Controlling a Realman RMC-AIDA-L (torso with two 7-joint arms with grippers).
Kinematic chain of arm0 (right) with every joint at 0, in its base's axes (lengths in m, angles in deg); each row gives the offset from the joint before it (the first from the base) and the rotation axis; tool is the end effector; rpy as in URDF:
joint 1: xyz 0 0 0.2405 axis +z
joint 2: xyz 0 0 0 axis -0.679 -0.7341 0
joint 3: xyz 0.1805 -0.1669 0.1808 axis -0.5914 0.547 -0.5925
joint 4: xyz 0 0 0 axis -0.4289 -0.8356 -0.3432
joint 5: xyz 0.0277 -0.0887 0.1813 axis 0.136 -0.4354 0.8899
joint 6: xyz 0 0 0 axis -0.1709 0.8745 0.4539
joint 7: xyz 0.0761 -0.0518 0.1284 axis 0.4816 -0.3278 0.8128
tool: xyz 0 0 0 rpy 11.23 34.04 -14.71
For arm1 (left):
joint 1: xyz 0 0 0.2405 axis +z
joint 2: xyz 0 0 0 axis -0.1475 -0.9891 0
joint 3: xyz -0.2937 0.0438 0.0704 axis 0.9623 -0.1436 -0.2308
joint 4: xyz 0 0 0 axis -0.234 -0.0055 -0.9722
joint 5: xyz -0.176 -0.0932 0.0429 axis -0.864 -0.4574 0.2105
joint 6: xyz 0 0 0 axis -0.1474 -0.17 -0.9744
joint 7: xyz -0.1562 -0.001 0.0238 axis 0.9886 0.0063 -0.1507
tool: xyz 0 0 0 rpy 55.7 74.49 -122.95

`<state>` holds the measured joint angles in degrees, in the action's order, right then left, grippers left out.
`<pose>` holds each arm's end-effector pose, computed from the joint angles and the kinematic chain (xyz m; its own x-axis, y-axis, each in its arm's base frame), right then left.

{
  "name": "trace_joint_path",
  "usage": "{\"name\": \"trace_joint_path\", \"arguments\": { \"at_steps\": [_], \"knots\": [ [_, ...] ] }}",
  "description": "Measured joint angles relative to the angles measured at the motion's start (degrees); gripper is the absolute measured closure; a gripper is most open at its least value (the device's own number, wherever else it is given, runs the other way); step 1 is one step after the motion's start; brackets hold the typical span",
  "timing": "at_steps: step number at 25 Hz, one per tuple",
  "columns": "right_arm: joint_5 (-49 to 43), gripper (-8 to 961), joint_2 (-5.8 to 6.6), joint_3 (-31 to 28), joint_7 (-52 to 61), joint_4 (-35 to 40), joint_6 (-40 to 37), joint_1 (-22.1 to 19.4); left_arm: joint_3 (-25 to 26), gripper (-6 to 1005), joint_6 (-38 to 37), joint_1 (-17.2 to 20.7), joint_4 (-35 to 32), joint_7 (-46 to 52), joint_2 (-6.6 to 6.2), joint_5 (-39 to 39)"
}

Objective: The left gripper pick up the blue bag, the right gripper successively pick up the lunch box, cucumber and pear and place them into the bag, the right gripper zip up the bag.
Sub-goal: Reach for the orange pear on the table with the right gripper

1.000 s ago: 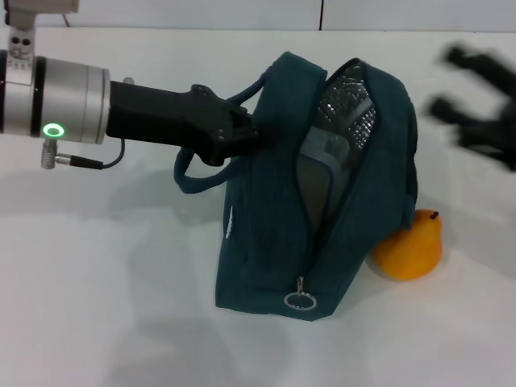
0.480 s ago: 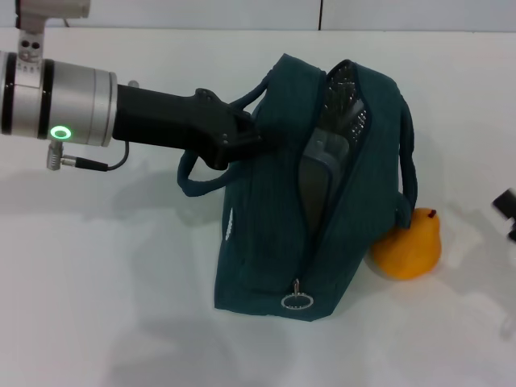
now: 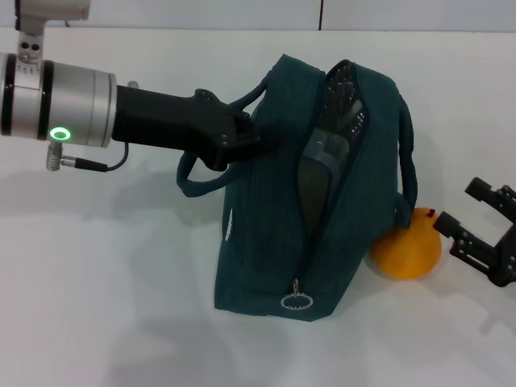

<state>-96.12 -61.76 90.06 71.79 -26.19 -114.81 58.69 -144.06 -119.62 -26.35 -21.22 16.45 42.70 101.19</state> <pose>0.3512 0.2528 -0.0446 0.6015 -0.0648 -0.7962 -0.5711 -0.7318 -0.3719 -0.2020 0.3740 -0.0286 0.8628 0.3455 0.3690 0.3763 -0.9264 -0.0124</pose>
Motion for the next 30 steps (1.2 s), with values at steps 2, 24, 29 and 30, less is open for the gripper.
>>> {"name": "trace_joint_path", "arguments": {
  "at_steps": [2, 24, 29, 30],
  "knots": [
    [0.0, 162, -0.01, 0.3, 0.1, 0.0, 0.4, 0.6, 0.0, 959, 0.0, 0.0, 0.0, 0.0, 0.00, 0.0],
    [0.0, 324, 0.04, 5.0, 2.7, 0.8, 4.8, 3.6, 0.0, 960, 0.5, -0.3, 0.7, -1.0, -0.09, 0.2],
    [0.1, 447, -0.01, 5.0, 2.9, 0.9, 5.6, 3.8, 0.0, 960, 0.6, -0.3, 0.7, -1.0, -0.08, 0.2],
    [0.1, 500, -0.03, 5.0, 2.9, 0.9, 5.8, 3.8, 0.0, 960, 0.6, -0.3, 0.7, -1.0, -0.07, 0.2]
  ]
}}
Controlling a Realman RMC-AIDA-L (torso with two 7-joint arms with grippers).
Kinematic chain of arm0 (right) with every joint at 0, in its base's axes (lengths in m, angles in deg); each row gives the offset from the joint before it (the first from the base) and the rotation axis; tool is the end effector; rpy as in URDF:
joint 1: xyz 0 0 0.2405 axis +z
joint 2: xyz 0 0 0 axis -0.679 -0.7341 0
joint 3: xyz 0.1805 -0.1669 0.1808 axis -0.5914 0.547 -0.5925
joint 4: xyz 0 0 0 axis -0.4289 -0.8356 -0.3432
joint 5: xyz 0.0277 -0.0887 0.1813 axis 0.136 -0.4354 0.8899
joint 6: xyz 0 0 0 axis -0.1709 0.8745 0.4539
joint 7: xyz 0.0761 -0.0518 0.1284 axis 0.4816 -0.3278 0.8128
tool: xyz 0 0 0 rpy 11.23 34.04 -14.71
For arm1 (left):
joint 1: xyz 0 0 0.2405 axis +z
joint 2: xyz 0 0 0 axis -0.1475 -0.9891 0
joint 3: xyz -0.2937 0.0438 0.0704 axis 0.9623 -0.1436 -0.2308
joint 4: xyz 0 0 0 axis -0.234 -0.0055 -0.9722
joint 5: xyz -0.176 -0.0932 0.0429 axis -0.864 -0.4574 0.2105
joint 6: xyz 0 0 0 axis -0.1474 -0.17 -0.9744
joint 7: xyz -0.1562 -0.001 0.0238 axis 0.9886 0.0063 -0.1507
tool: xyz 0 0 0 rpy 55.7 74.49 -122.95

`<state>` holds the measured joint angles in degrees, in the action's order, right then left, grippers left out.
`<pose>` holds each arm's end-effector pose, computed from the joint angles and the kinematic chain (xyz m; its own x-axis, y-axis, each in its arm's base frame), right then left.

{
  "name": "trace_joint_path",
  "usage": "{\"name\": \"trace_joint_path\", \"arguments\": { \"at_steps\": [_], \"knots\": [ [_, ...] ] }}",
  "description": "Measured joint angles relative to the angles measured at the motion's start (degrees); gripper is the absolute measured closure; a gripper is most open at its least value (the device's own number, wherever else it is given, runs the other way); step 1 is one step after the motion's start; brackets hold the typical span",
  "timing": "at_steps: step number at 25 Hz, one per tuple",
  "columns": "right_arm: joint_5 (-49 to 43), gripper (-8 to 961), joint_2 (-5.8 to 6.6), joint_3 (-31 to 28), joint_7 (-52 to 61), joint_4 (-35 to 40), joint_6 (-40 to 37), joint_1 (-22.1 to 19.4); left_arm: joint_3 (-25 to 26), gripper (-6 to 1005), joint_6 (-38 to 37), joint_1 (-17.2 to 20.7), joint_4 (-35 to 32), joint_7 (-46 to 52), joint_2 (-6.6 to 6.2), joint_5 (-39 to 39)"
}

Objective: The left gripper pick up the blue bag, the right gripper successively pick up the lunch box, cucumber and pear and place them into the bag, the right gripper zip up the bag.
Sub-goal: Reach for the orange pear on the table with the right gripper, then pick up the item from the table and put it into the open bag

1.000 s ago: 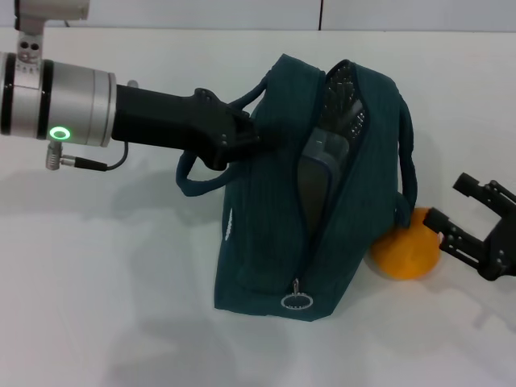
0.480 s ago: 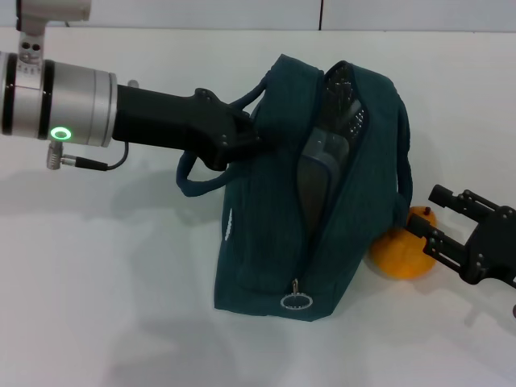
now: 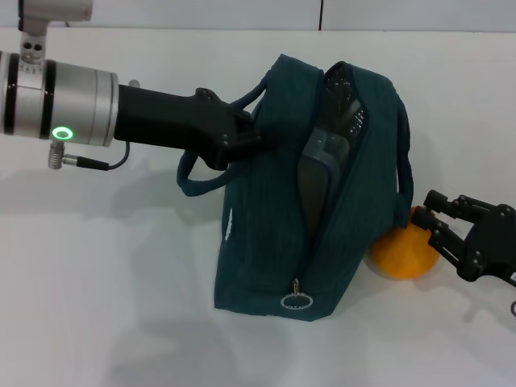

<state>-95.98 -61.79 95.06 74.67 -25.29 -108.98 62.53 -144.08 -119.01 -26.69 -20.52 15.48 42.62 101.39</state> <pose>0.3422 0.2758 -0.0606 0.6497 -0.1323 -0.7486 -0.5397 -0.7738 -0.3316 -0.2025 0.3761 -0.0299 0.8680 0.3352 0.3664 0.3680 -0.9296 -0.0216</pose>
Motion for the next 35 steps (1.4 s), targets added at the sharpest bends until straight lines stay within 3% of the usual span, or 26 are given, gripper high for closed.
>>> {"name": "trace_joint_path", "arguments": {
  "at_steps": [3, 9, 25, 27, 35],
  "knots": [
    [0.1, 660, -0.02, 0.0, 0.0, 0.0, 0.3, 0.2, 0.0, 960, 0.0, -0.2, 0.0, 0.0, 0.06, 0.0],
    [0.1, 735, -0.01, 0.6, 1.2, 0.0, 2.1, 1.4, -0.1, 960, 0.1, -0.3, 0.0, 0.0, 0.08, -0.3],
    [-0.3, 856, 0.16, 0.4, -2.9, 1.4, 0.6, -0.3, 0.0, 960, 0.1, -0.5, 0.0, 0.1, 0.17, -0.4],
    [-0.2, 909, 0.16, 0.3, -3.0, 1.4, -0.1, -0.4, 0.1, 960, 0.1, -0.5, 0.0, 0.1, 0.17, -0.5],
    [0.6, 923, 0.47, -4.4, -3.1, 4.6, -11.6, -1.5, 0.3, 960, 0.0, -0.3, -0.1, 0.1, 0.16, -0.8]
  ]
}}
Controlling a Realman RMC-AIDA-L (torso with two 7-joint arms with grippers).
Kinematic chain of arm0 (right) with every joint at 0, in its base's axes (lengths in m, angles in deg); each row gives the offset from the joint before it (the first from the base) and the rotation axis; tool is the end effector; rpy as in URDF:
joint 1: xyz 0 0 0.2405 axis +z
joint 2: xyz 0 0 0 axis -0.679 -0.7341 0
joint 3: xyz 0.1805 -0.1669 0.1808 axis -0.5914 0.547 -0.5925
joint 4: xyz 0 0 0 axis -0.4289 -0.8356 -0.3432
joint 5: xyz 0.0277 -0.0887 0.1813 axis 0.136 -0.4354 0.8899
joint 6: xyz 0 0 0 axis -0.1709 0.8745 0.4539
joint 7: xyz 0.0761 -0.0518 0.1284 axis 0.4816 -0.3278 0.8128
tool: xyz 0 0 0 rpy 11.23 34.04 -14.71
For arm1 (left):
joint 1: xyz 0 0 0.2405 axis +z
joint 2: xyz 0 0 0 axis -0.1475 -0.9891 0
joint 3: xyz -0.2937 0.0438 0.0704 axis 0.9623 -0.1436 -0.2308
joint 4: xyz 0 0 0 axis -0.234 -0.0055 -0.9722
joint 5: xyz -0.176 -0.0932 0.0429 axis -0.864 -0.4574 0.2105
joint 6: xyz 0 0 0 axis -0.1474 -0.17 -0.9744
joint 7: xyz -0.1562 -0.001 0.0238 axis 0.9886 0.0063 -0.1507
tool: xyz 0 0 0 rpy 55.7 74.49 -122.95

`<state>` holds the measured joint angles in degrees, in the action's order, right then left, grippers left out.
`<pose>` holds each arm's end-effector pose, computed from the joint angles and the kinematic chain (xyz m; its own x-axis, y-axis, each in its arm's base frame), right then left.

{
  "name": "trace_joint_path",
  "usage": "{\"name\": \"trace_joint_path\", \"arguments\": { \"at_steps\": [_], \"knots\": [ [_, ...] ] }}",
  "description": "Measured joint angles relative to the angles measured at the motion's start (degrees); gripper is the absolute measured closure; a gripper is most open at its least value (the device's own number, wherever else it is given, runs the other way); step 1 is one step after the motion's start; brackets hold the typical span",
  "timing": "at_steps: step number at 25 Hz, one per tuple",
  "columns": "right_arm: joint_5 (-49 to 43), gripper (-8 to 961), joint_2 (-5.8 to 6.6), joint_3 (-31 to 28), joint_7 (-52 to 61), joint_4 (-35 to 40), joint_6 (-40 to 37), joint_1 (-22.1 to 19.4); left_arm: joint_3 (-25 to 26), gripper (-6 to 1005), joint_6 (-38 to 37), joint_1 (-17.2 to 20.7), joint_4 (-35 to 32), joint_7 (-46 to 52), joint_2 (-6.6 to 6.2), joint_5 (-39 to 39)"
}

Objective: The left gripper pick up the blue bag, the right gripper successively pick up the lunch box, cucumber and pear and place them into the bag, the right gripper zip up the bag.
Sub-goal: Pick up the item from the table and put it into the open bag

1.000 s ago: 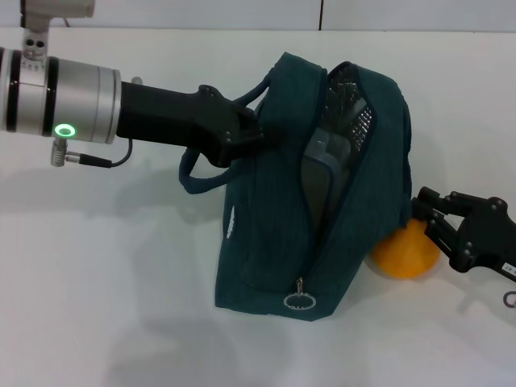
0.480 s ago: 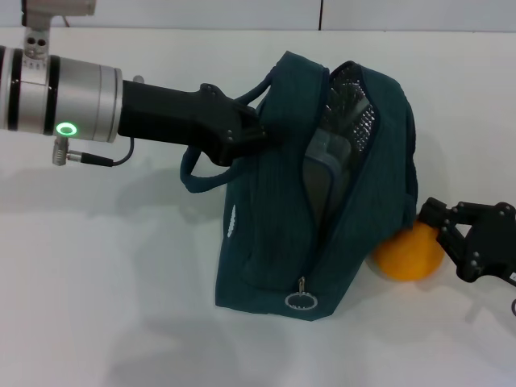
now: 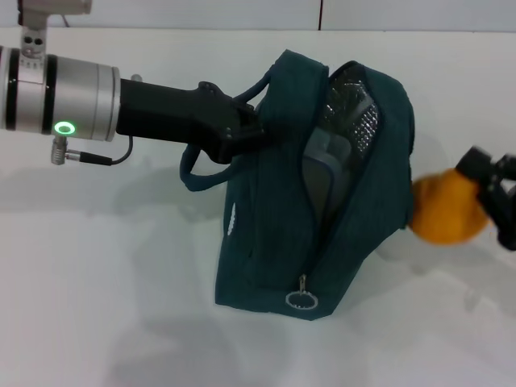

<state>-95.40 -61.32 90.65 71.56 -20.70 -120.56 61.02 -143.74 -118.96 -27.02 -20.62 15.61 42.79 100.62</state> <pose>0.3196 0.2722 -0.0243 0.5768 0.1009 -0.8106 -0.4264 -0.8092 -0.4041 -0.1978 0.3779 -0.0290 0.8622 0.3299 0.3843 0.3652 -0.9307 -0.0206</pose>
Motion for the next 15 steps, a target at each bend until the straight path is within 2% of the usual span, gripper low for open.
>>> {"name": "trace_joint_path", "arguments": {
  "at_steps": [1, 5, 9, 13, 14, 15],
  "knots": [
    [0.3, 921, -0.04, -1.1, 1.6, 1.5, -4.0, 0.7, 0.0, 960, 0.0, 0.0, -0.1, 0.1, 0.00, -0.1],
    [2.1, 914, -0.23, -1.6, 6.3, 5.2, -7.7, 2.4, 0.0, 960, -0.3, -0.1, -0.5, 0.4, 0.00, -0.1],
    [3.6, 907, -0.53, -1.7, 11.9, 6.4, -10.0, 7.7, -0.1, 960, -0.4, -0.3, -0.5, 0.8, 0.00, -0.1],
    [3.7, 899, -0.47, -1.9, 18.4, 7.8, -7.9, 14.0, -0.1, 960, -0.5, -0.3, -0.5, 1.0, -0.11, -1.1],
    [3.7, 898, -0.47, -1.9, 18.4, 7.8, -7.9, 14.0, -0.2, 960, -0.5, -0.3, -0.5, 1.0, -0.14, -1.3],
    [3.6, 896, -0.49, -1.7, 20.6, 8.1, -5.4, 16.2, -0.3, 960, -0.5, -0.4, -0.5, 1.0, -0.14, -1.4]
  ]
}}
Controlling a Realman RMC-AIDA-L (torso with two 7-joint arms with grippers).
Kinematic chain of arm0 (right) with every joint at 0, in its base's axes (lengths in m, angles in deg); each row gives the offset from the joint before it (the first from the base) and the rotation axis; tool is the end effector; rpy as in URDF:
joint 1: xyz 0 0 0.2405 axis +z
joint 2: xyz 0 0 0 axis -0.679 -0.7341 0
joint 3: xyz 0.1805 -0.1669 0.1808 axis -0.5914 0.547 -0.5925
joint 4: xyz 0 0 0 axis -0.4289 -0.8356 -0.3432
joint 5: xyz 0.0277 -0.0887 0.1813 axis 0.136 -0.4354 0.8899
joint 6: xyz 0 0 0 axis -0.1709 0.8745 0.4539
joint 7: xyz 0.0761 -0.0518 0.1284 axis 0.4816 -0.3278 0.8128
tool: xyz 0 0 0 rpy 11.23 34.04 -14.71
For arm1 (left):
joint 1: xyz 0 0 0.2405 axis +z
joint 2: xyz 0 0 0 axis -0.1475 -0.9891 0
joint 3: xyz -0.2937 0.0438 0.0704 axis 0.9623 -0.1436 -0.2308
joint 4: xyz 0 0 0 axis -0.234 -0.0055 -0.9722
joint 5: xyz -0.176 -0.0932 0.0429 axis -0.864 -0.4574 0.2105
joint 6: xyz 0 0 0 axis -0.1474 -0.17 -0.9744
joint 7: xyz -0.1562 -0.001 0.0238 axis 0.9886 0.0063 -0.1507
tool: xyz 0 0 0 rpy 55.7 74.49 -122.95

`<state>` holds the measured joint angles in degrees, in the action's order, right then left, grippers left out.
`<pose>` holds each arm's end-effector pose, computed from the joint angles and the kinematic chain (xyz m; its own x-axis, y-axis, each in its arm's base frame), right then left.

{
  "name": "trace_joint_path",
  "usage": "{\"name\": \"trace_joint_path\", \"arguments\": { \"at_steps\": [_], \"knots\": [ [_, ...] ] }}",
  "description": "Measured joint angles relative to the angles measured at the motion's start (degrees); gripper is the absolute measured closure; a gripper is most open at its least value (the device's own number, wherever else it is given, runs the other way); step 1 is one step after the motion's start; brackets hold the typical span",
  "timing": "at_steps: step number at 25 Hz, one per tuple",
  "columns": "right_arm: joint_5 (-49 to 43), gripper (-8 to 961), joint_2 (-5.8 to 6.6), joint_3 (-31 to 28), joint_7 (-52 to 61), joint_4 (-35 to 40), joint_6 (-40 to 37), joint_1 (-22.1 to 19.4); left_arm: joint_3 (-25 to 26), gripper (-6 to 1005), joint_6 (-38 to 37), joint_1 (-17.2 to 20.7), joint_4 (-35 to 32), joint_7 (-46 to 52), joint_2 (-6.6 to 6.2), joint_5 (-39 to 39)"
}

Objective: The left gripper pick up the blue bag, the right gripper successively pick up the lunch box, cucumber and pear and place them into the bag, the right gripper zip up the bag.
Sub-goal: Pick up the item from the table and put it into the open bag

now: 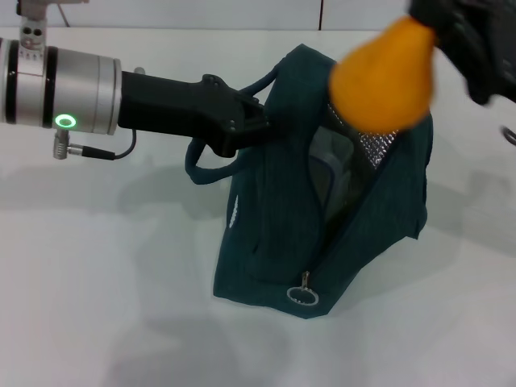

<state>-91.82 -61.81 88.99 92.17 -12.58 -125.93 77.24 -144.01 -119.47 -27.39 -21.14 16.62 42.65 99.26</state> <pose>0.2010 0.3533 0.0062 0.3378 0.0988 -0.9360 -0.2143 -0.9603 -0.1787 -0.1907 0.3787 -0.0263 0.8560 0.3276 0.3999 0.3603 -0.9328 -0.0072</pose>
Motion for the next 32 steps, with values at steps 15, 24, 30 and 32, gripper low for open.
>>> {"name": "trace_joint_path", "arguments": {
  "at_steps": [15, 24, 30, 32],
  "knots": [
    [-1.3, 869, 0.13, 9.7, 1.9, 2.8, 7.0, -2.7, 0.5, 959, 0.4, 0.2, 0.1, -0.1, -0.20, 0.4],
    [-4.0, 853, 0.31, 10.6, 3.6, 4.3, 7.0, -4.8, 0.4, 960, 0.4, 0.2, 0.1, -0.2, -0.12, 0.4],
    [-8.0, 843, 0.28, 10.6, 4.6, 5.1, 7.5, -4.4, 0.3, 960, 0.4, 0.2, 0.1, -0.2, -0.04, 0.4],
    [-8.4, 839, 0.21, 10.6, 4.9, 5.2, 7.6, -4.3, 0.2, 960, 0.4, 0.2, 0.1, -0.2, -0.03, 0.4]
  ]
}}
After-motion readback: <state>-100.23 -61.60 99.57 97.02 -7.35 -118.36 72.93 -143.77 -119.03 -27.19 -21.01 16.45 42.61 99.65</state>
